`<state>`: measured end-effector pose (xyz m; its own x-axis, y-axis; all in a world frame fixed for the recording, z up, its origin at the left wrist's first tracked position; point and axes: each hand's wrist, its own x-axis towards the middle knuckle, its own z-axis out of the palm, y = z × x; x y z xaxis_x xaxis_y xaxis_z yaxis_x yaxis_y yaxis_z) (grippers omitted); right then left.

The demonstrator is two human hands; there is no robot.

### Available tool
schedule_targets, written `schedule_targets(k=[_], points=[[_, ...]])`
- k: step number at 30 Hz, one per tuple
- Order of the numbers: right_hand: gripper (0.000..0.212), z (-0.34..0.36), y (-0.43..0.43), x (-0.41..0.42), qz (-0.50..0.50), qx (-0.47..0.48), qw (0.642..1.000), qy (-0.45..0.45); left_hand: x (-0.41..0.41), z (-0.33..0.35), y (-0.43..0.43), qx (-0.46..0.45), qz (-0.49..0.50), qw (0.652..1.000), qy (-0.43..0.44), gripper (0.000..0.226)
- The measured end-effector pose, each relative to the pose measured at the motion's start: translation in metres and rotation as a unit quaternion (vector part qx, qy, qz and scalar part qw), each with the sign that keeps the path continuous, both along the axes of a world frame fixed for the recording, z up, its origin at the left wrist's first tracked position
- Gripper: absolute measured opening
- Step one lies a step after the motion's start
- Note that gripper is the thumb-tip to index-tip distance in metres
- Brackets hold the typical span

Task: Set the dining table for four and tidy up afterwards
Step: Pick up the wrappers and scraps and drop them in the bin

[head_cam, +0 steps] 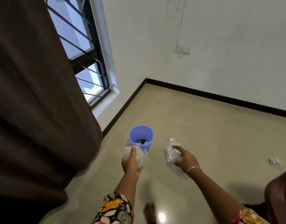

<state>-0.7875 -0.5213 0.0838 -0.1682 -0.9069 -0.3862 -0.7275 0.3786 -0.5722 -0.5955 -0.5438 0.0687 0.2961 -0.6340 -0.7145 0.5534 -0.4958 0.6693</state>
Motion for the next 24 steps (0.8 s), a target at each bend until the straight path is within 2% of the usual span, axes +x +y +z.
schedule_targets(k=[6,10,12,17,24], points=[[0.065,-0.017,-0.123,-0.009,0.037,0.055,0.998,-0.008,0.003,-0.016,-0.115,0.020,0.031,0.999,-0.038,0.042],[0.063,-0.036,-0.192,-0.012,0.055,0.091,0.994,-0.017,0.003,-0.037,-0.176,0.047,0.047,0.996,-0.058,0.055],[0.064,-0.050,-0.231,-0.014,0.071,0.110,0.991,-0.017,0.004,-0.051,-0.206,0.061,0.057,0.994,-0.068,0.054],[0.069,-0.100,-0.320,-0.018,0.125,0.173,0.977,-0.007,-0.001,-0.083,-0.278,0.093,0.050,0.991,-0.086,0.042],[0.069,-0.197,-0.407,-0.003,0.147,0.254,0.956,-0.015,0.002,-0.177,-0.346,0.164,0.056,0.981,-0.088,0.042]])
